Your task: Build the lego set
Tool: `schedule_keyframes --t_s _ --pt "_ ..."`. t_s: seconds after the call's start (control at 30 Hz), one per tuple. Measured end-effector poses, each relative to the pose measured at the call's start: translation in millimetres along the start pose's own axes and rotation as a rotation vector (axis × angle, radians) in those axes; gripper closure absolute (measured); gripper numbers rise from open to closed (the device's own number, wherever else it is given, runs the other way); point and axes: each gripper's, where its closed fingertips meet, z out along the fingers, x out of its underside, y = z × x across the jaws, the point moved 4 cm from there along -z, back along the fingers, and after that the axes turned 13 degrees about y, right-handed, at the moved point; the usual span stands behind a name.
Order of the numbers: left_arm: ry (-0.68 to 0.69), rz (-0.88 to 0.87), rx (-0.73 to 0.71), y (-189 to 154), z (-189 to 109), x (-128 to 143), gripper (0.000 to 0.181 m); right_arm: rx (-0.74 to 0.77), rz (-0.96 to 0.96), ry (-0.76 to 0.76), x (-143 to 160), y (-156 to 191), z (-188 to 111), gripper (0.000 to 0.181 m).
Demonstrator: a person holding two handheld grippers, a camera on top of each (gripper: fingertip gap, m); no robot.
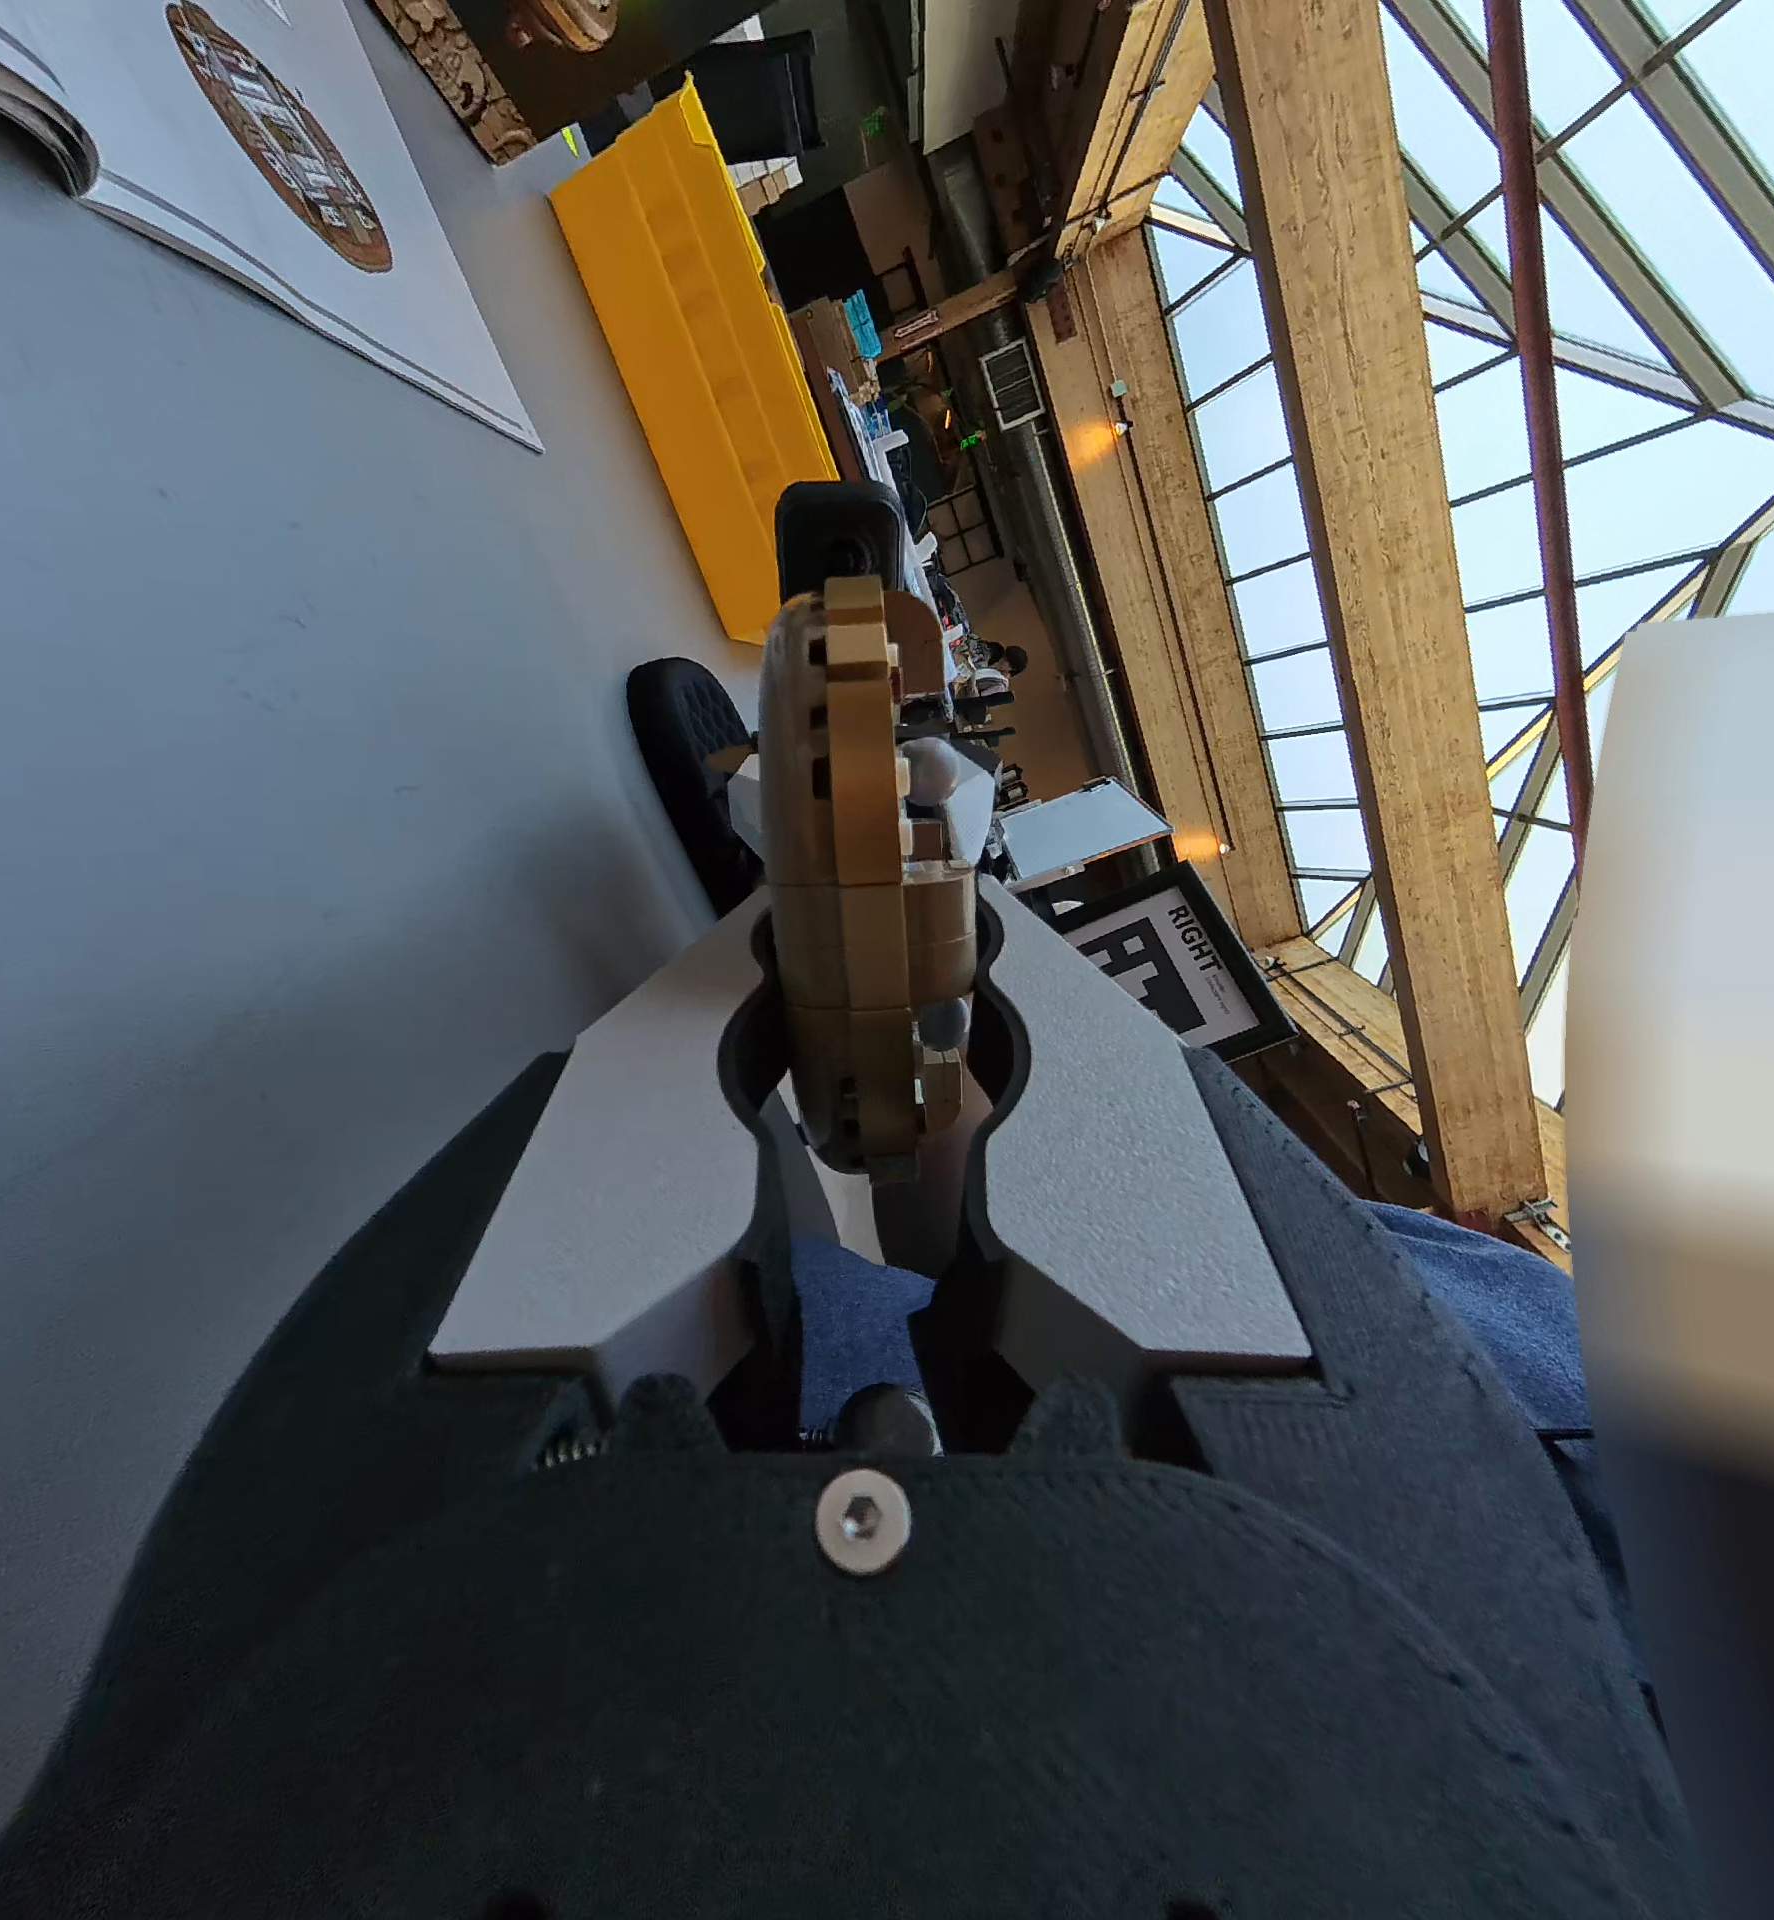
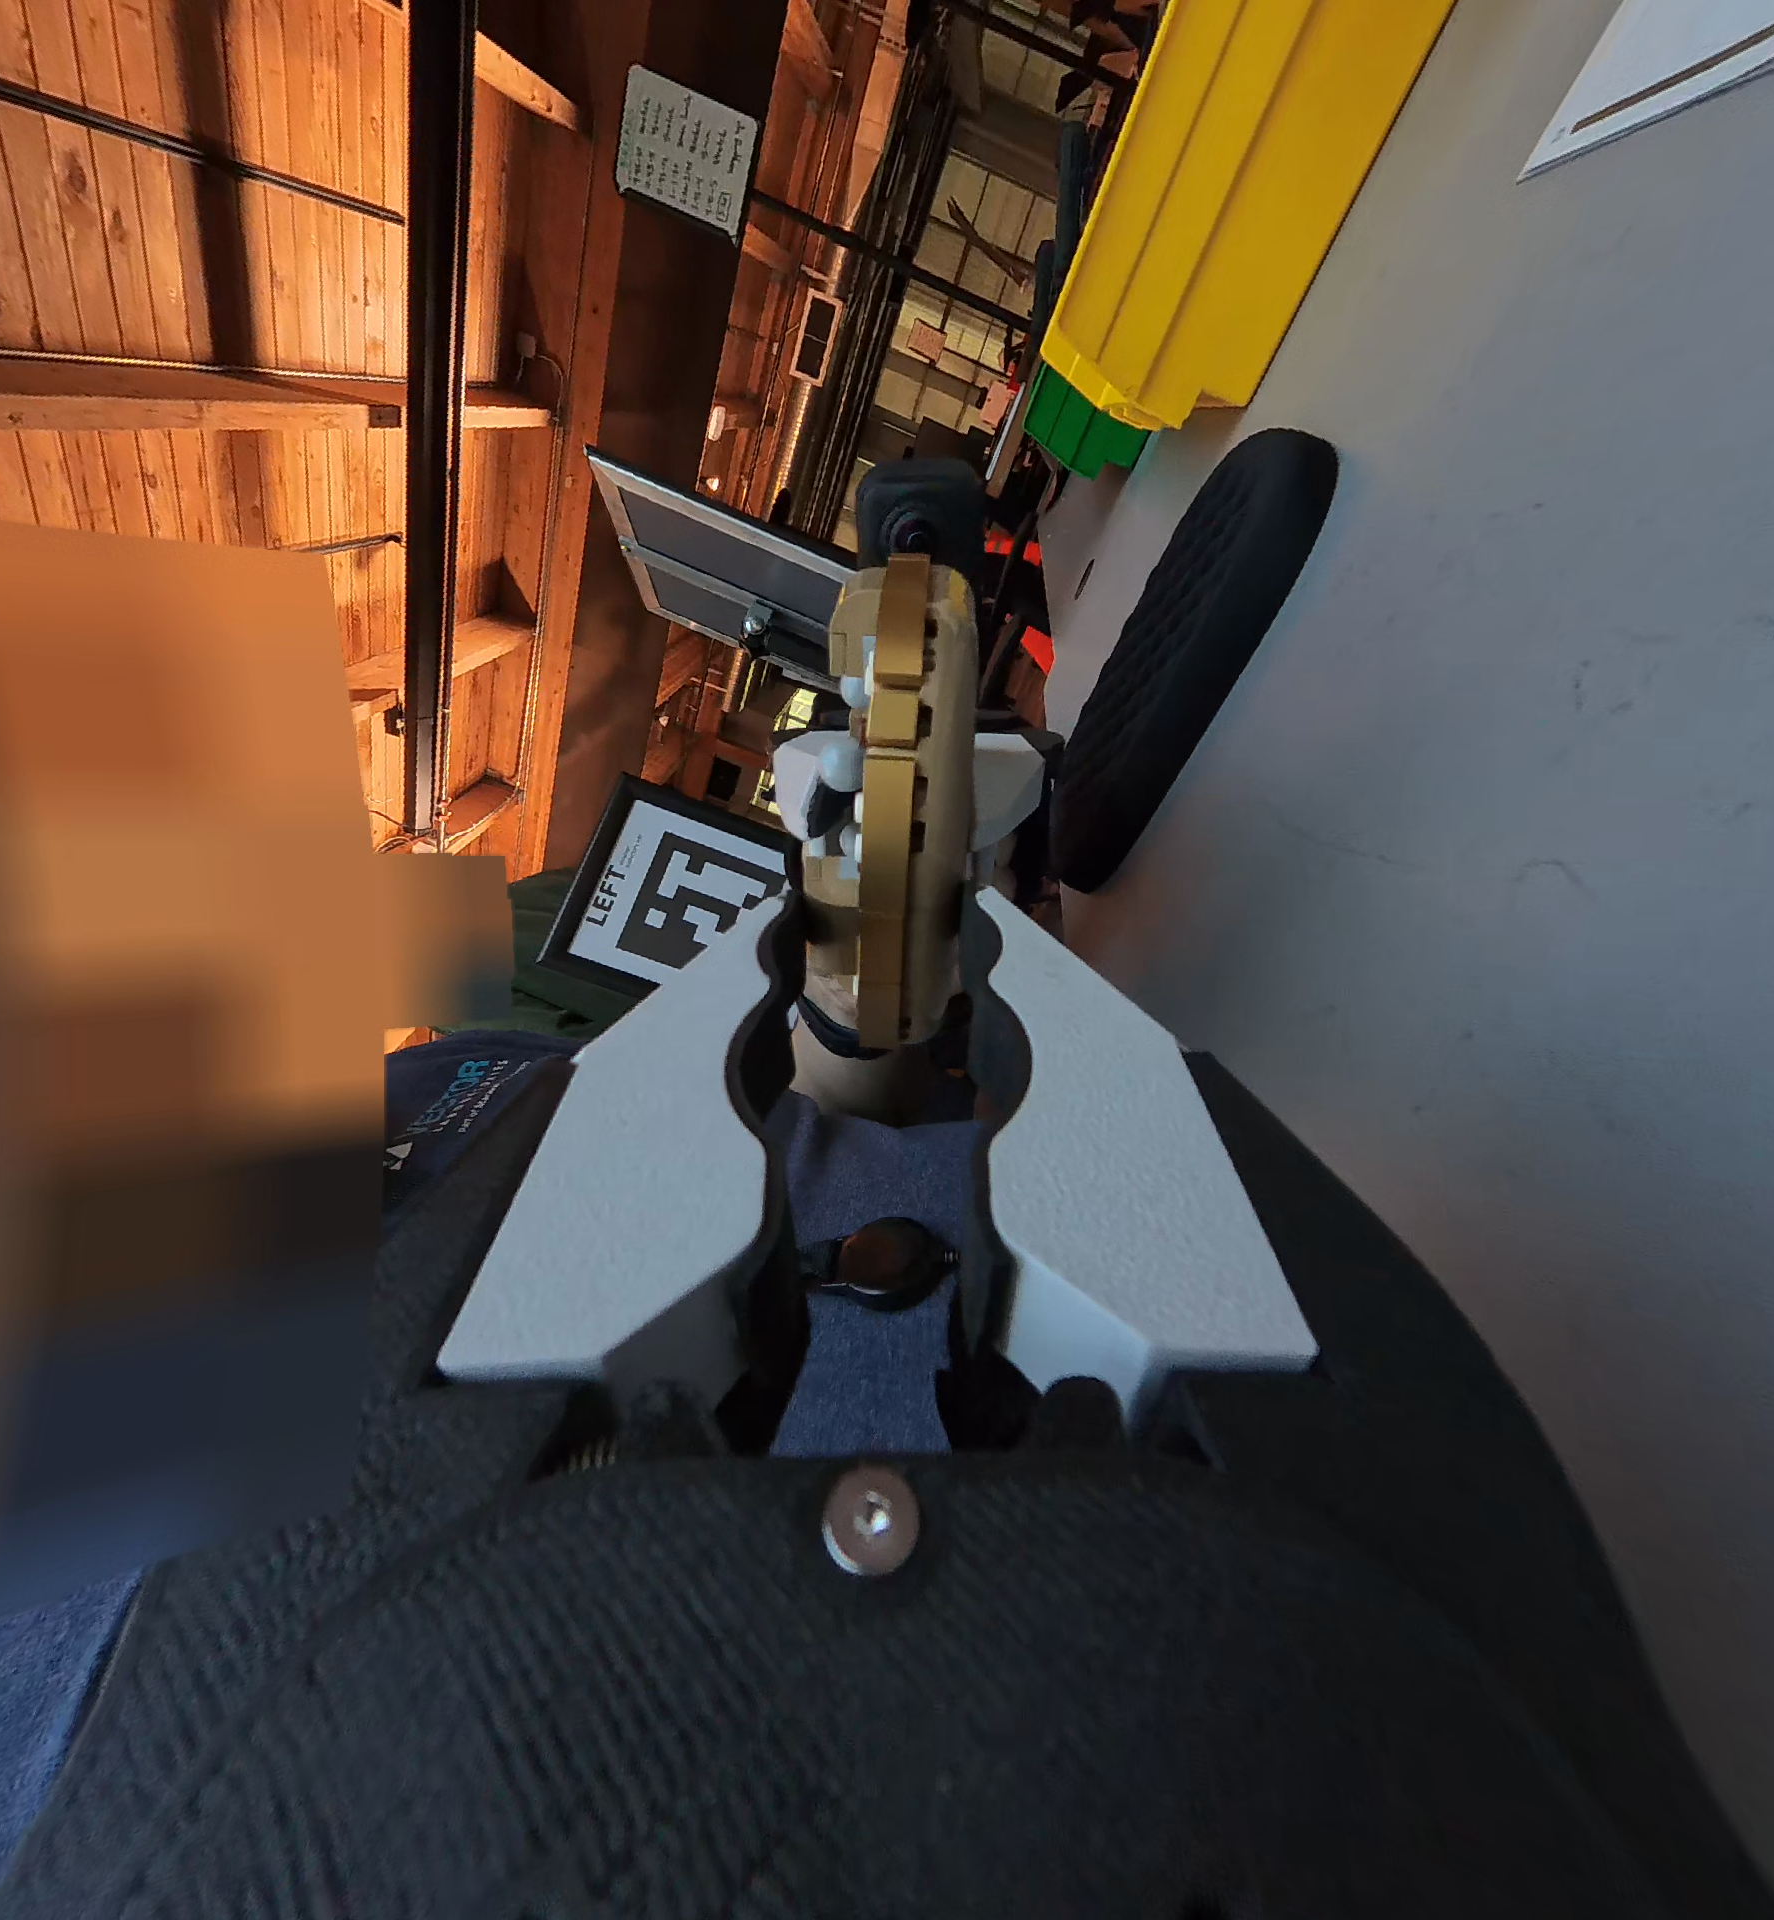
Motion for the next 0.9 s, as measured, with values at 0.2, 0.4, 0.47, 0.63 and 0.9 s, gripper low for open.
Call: schedule_keyframes --t_s 0.2,0.4,0.47,0.63,0.9 --pt "-0.007 -0.007 0.007 0.5 -1.0 -0.2 0.152 -0.01 0.014 -0.01 0.1 -0.3 -2.5 0.153" --pt "-0.015 -0.004 0.002 -0.2 -1.3 -1.3 0.152 -0.038 0.028 -0.023 -0.6 -1.1 1.4 0.153" --pt "-0.018 -0.007 0.005 -0.2 -1.4 -1.3 0.152 -0.054 0.033 -0.029 -0.8 -1.4 2.3 0.153" --pt "-0.014 0.005 -0.024 1.3 -1.8 -1.1 0.152 -0.015 0.025 -0.032 -0.8 -3.8 1.6 0.153" --pt "-0.001 0.044 -0.064 -1.5 -1.5 -2.8 0.152 0.017 -0.003 -0.027 -1.4 -2.6 1.5 0.153"
